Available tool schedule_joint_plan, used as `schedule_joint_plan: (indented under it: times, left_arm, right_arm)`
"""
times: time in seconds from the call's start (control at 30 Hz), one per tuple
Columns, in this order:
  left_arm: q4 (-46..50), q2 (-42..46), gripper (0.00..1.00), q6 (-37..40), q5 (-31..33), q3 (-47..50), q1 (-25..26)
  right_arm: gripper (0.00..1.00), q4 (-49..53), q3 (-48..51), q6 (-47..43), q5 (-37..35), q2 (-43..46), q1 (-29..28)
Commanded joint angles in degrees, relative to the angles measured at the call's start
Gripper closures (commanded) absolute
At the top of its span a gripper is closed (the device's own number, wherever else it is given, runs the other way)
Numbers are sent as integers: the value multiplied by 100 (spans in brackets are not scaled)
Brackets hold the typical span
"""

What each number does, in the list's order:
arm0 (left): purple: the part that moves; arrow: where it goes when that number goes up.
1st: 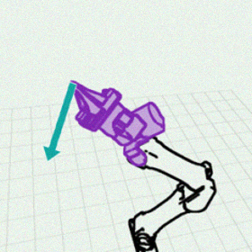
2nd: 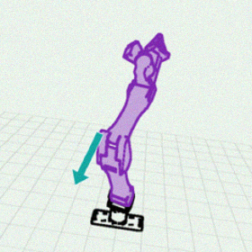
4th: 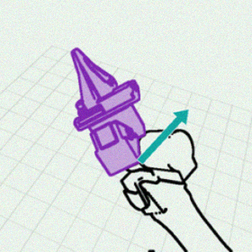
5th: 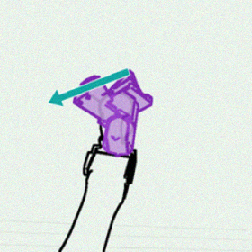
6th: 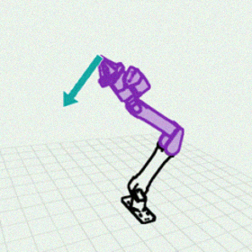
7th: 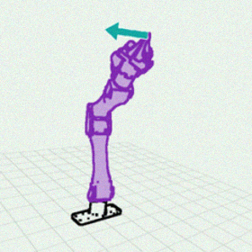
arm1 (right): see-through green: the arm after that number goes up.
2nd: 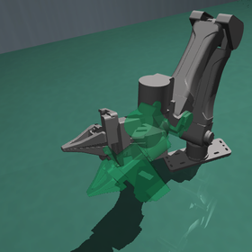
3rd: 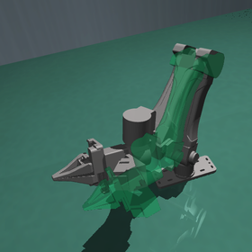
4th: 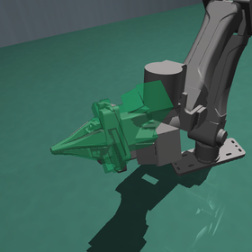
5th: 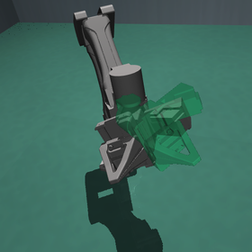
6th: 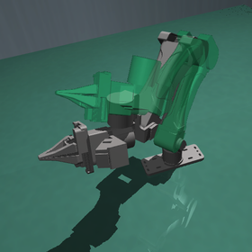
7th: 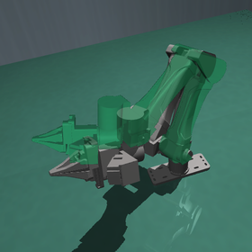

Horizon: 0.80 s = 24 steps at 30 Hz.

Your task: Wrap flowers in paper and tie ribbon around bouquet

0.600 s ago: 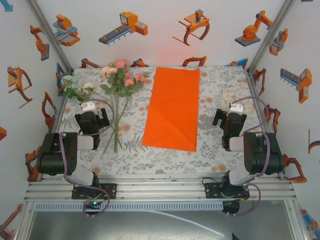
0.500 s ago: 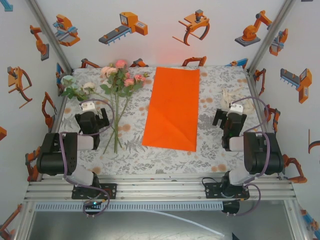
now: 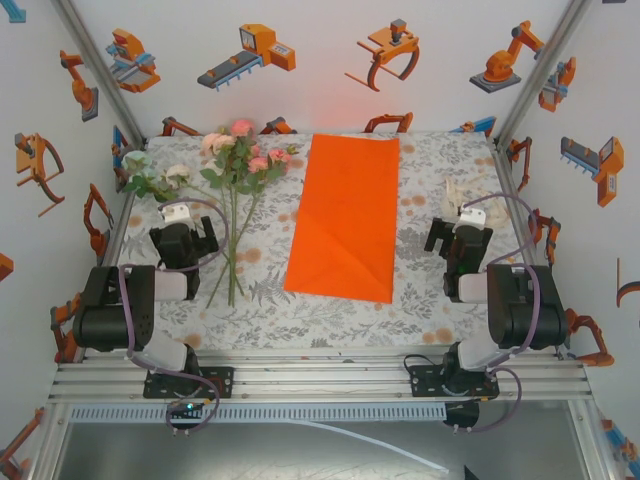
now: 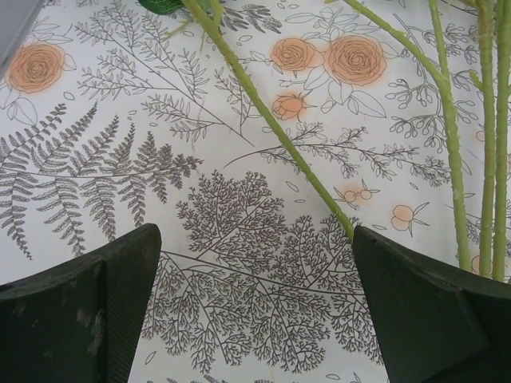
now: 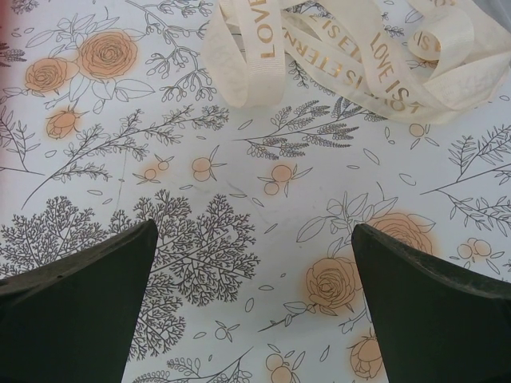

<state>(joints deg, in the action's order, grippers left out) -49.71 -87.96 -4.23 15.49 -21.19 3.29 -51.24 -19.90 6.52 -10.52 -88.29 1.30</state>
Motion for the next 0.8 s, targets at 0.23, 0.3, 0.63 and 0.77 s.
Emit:
schedule_joint_plan:
  times: [0.23, 0.3, 0.63, 0.77]
  left_arm:
    - [1888, 2105, 3, -242, 885, -92, 151]
    - [3498, 2921, 3, -912, 1011, -630, 183]
    - [6473, 2073, 5, -2802, -1553, -3339, 2086]
    - [6593, 723, 10, -2499, -1405, -4109, 2888]
  right_arm:
    - [2, 2348, -415, 512, -283, 2071, 8]
    - [2, 3973, -882, 1249, -280, 2760, 17]
    - [1, 7040, -2920, 1886, 1756, 1878, 635]
    - [6, 6853, -3288, 1889, 3360, 919, 657]
